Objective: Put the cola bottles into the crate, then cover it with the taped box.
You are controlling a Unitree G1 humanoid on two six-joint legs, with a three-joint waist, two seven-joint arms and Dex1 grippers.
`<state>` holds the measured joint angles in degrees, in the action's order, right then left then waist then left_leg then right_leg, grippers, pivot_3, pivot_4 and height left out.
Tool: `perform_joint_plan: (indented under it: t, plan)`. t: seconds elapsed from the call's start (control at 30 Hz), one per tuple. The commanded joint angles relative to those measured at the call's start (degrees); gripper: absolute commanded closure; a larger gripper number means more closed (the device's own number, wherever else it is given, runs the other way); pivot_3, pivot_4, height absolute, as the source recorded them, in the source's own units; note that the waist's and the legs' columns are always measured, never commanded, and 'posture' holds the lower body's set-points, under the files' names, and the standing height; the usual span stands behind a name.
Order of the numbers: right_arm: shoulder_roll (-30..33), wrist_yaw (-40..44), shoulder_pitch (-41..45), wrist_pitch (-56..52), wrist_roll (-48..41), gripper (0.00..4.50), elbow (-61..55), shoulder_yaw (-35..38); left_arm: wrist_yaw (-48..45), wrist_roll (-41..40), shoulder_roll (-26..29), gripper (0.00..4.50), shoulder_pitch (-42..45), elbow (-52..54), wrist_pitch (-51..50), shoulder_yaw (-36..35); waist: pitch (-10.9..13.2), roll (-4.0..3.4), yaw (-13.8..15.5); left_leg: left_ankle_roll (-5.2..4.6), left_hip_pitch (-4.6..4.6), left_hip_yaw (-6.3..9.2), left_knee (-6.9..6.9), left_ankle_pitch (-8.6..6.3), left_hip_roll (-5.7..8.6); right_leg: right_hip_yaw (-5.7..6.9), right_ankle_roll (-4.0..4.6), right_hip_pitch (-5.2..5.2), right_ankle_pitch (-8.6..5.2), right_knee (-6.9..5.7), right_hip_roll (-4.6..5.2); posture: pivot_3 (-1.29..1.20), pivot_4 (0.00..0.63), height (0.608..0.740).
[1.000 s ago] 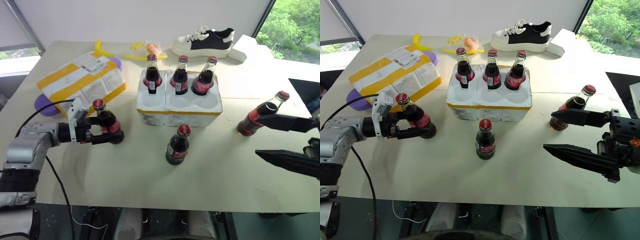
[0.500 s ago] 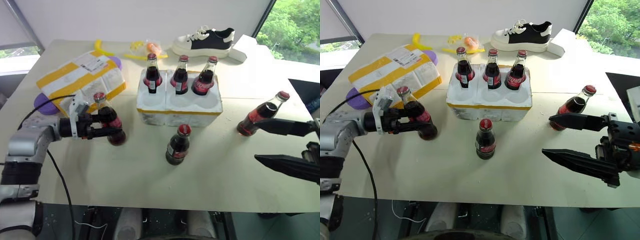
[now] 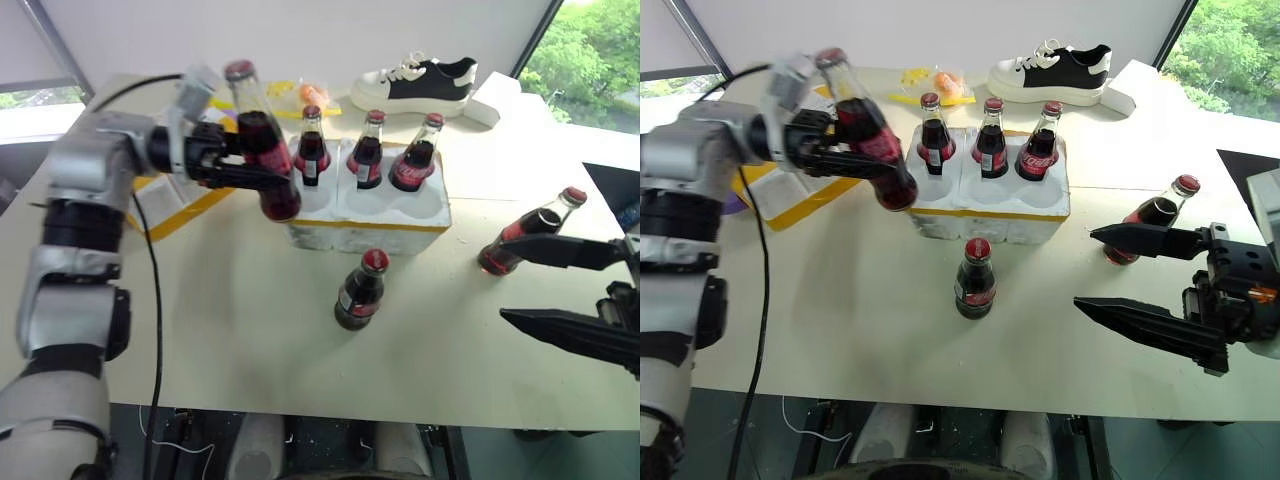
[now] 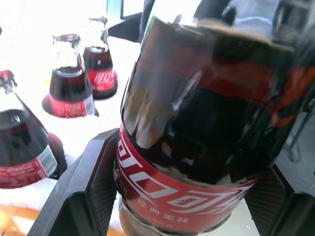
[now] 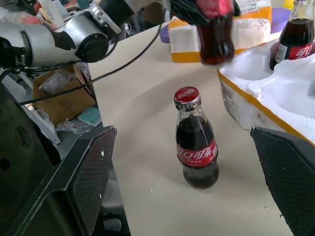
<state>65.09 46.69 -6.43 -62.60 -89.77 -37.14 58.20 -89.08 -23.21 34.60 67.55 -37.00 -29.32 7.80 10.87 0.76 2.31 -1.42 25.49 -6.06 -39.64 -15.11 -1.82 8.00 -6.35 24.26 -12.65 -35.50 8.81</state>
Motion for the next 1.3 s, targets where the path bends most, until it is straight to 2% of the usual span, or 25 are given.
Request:
perform_joint_plan:
  t: [0.03,0.2,0.43,0.8,1.13,1.27,1.3]
  plan:
    - [1.1,-1.7,0.5,1.7,-2.1,0.00,-0.3,1.1,-0.9,2.8,-2.9,1.63,6.8,-9.0,8.3,-1.5,0.0,0.03,-0.1,-0.06,0.03,0.00,-0.05,-0.03,0.00,0.00,0.00,0.01,0.00,0.01,0.01,0.00,0.150,0.740]
    - [2.1,-3.5,1.0,2.0,-3.4,0.00,0.8,2.2,-0.2,6.2,-7.8,1.63,12.1,-20.4,15.2,-2.2,0.0,0.04,0.0,-0.51,0.12,0.03,-0.34,-0.30,-0.01,-0.01,-0.02,-0.02,0.01,-0.06,0.05,0.00,0.150,0.740]
    - [2.4,-5.5,1.7,2.9,-2.9,0.00,1.2,1.7,-1.3,9.3,-10.2,1.63,16.1,-26.9,19.5,-3.3,0.1,0.10,0.0,-0.58,0.23,0.04,-0.38,-0.34,-0.03,-0.02,-0.04,0.08,0.04,-0.08,0.04,0.00,0.150,0.740]
    - [-0.3,-9.8,2.6,6.7,1.1,0.00,0.1,-1.6,-0.8,14.6,-10.7,1.63,12.0,-29.0,24.9,-2.4,0.1,0.11,-0.1,-0.58,0.24,0.03,-0.40,-0.35,-0.02,-0.02,-0.04,0.09,0.05,-0.13,0.04,0.00,0.150,0.740]
    - [-0.3,-8.5,3.1,8.3,4.3,0.00,0.9,-4.5,3.7,15.6,-13.6,1.63,7.6,-28.9,26.5,-3.6,0.1,0.10,0.0,-0.59,0.22,0.03,-0.43,-0.35,-0.01,-0.02,-0.04,0.09,0.05,-0.21,0.07,0.00,0.150,0.740]
    - [-2.0,-5.5,1.2,8.9,8.1,0.00,1.0,-3.9,4.6,16.6,-13.9,1.63,5.3,-28.6,26.9,-3.1,0.1,0.12,0.0,-0.60,0.22,0.03,-0.44,-0.36,0.00,-0.03,-0.04,0.09,0.05,-0.23,0.07,0.00,0.150,0.740]
    - [-2.3,-5.2,1.1,9.1,8.6,0.00,0.9,-3.9,4.6,16.9,-13.8,1.13,4.9,-28.5,27.0,-2.9,0.1,0.11,-0.1,-0.60,0.22,0.03,-0.44,-0.36,0.00,-0.03,-0.04,0.08,0.05,-0.25,0.07,0.00,0.150,0.740]
